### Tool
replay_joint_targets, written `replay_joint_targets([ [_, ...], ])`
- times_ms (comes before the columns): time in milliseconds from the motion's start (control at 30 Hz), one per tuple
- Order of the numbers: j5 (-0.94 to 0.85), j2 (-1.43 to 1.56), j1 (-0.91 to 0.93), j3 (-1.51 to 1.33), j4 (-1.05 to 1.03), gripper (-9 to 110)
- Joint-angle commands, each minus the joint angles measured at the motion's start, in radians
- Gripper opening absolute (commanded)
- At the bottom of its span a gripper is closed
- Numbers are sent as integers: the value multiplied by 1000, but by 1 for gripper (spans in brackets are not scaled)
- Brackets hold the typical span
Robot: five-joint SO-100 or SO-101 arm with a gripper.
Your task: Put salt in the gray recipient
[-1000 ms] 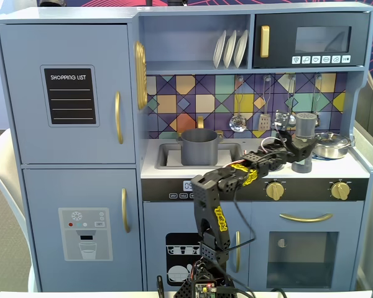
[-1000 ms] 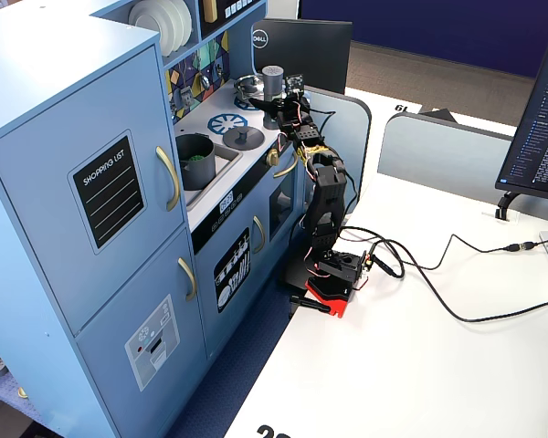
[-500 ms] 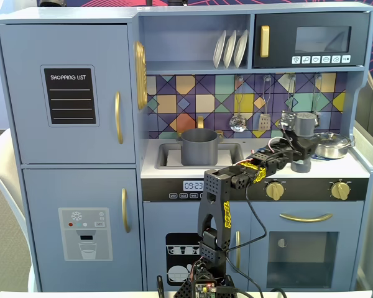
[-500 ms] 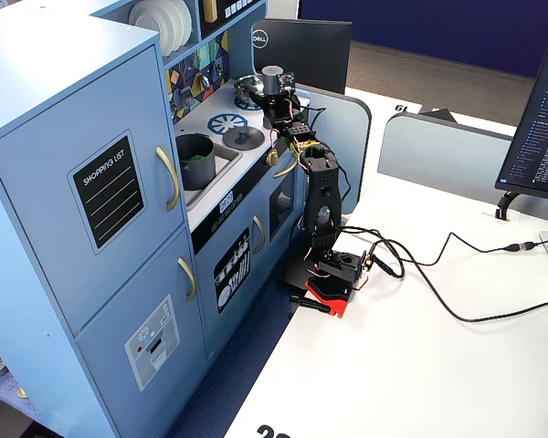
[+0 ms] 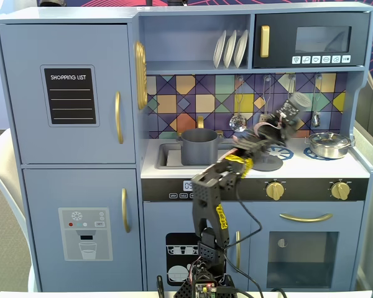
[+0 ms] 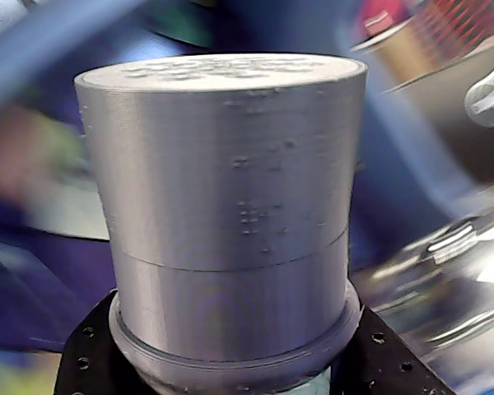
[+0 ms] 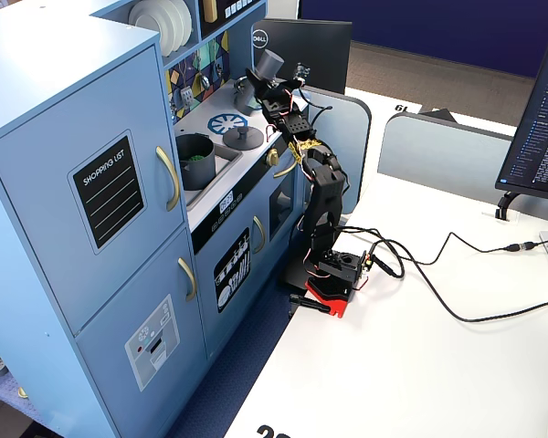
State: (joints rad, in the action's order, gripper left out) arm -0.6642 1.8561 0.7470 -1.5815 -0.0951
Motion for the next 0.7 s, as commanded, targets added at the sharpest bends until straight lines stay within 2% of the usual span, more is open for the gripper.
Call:
replay_joint_targets([
  [0, 411, 195, -146, 63, -115, 0],
  [200, 936, 216, -407, 132, -242, 0],
  [300, 1134, 206, -525, 178, -293, 0],
  [467, 1328, 173, -704, 242, -344, 0],
  [667, 1545, 132, -779, 339, -422, 0],
])
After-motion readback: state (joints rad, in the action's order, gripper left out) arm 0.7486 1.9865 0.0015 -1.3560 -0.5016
